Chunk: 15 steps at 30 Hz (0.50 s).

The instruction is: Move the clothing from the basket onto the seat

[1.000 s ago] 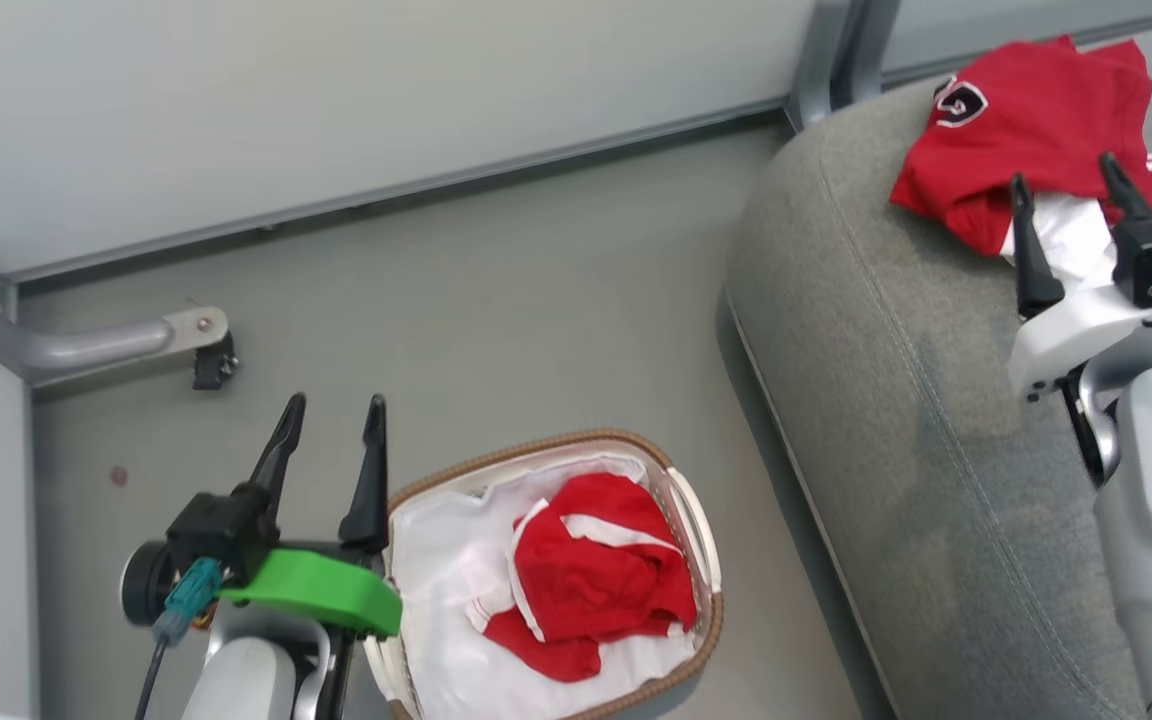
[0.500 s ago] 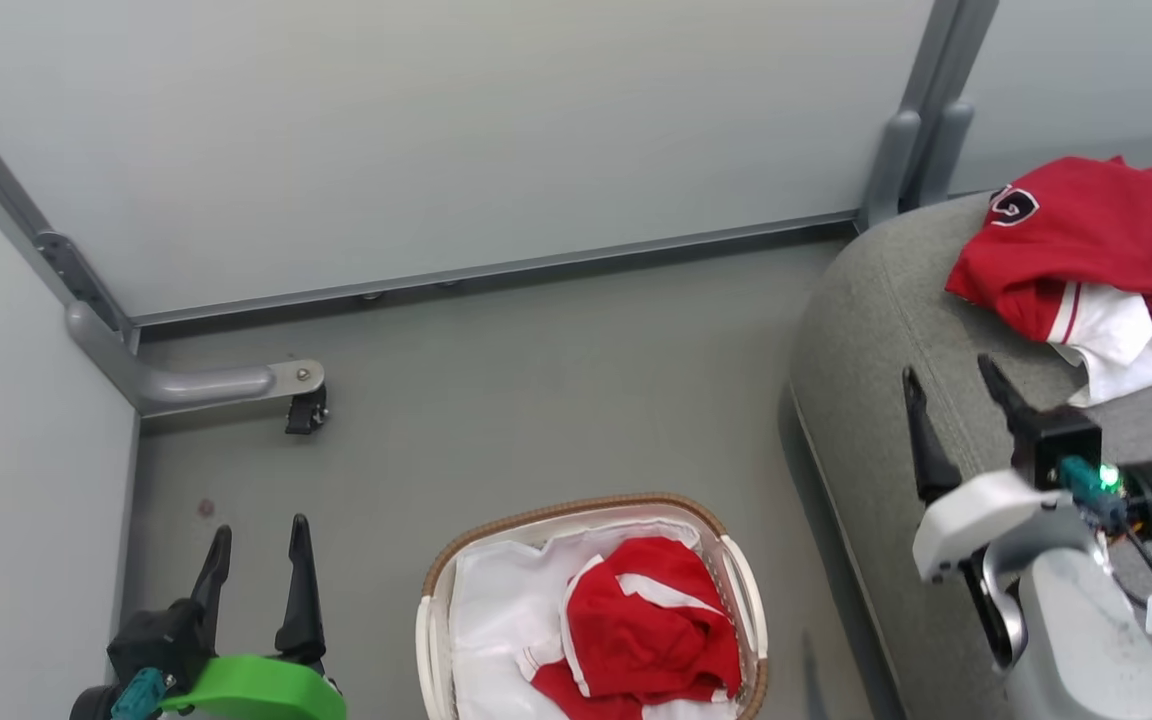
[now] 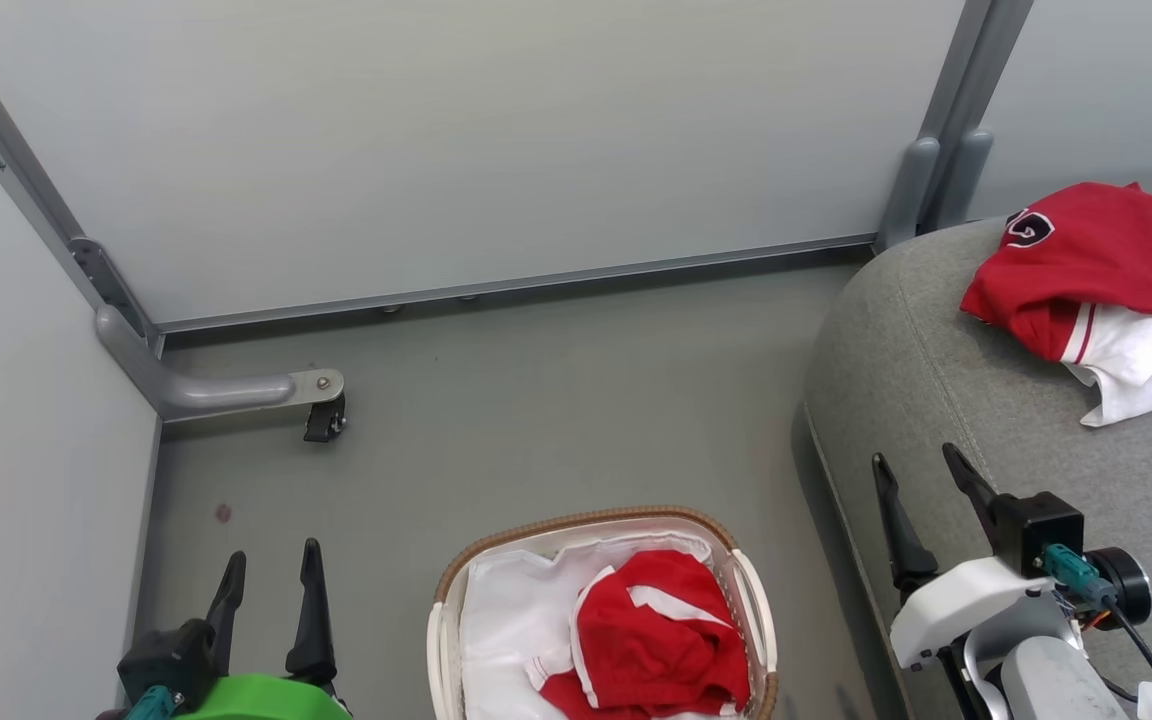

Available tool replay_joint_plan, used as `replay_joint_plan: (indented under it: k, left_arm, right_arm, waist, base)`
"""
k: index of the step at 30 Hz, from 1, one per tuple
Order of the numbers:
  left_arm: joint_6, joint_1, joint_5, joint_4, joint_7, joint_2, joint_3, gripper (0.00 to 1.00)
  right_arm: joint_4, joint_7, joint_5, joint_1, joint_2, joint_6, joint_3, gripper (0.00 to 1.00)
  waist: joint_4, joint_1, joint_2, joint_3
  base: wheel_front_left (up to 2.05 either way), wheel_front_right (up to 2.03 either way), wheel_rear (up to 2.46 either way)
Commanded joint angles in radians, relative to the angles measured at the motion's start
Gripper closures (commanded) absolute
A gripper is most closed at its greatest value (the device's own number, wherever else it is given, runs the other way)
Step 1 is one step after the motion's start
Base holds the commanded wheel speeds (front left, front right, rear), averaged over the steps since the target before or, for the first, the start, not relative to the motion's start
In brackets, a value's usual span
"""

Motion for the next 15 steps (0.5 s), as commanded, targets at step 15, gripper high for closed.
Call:
replay_joint_plan:
  k: [15]
  left_arm:
    - [-0.002, -0.002, -0.01, 0.014, -0.001, 0.001, -0.01, 0.0]
  right_arm:
    - [-0.003, -0.002, 0.014, 0.006, -0.003, -0.001, 0.035, 0.0]
  waist:
    - [-0.004, 0.0001, 0.0, -0.002]
  base:
    - [0.0, 0.0, 0.0]
